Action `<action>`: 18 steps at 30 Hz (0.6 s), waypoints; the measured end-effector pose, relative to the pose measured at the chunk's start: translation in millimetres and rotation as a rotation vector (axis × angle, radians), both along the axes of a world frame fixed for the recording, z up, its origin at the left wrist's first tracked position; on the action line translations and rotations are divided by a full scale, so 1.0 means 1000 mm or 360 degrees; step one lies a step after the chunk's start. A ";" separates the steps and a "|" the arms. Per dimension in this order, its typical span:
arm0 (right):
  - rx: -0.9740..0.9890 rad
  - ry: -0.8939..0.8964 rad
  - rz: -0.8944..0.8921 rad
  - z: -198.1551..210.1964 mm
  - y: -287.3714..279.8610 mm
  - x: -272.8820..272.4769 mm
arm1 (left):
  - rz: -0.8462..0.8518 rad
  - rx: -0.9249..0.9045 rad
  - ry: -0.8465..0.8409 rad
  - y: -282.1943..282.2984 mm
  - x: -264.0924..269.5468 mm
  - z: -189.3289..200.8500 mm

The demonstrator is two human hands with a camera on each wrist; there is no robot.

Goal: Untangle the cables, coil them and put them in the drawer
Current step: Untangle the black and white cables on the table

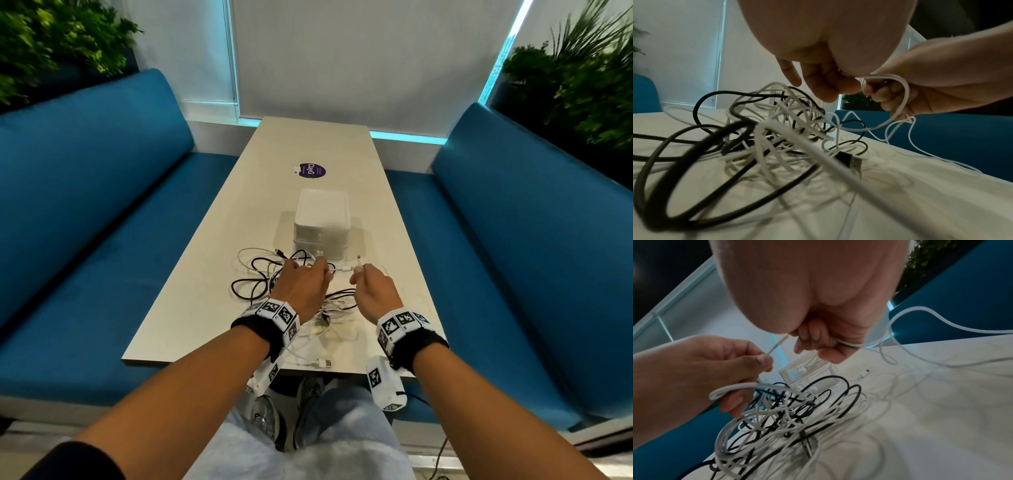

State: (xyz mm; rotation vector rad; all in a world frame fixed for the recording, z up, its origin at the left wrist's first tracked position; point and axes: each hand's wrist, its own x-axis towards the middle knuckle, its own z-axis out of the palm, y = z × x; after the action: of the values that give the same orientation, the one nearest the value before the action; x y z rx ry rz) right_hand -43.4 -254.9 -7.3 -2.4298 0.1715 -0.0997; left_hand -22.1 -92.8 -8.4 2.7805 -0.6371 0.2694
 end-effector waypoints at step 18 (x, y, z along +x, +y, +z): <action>0.0329 -0.0068 0.0104 -0.012 0.012 0.007 | -0.0245 -0.0050 0.0315 -0.002 -0.003 -0.015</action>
State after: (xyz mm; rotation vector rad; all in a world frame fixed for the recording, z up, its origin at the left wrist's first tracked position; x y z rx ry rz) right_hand -36.3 -242.6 -19.7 -2.2232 0.0786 -0.0995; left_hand -24.8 -95.0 -23.4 2.6655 -0.7835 -0.0270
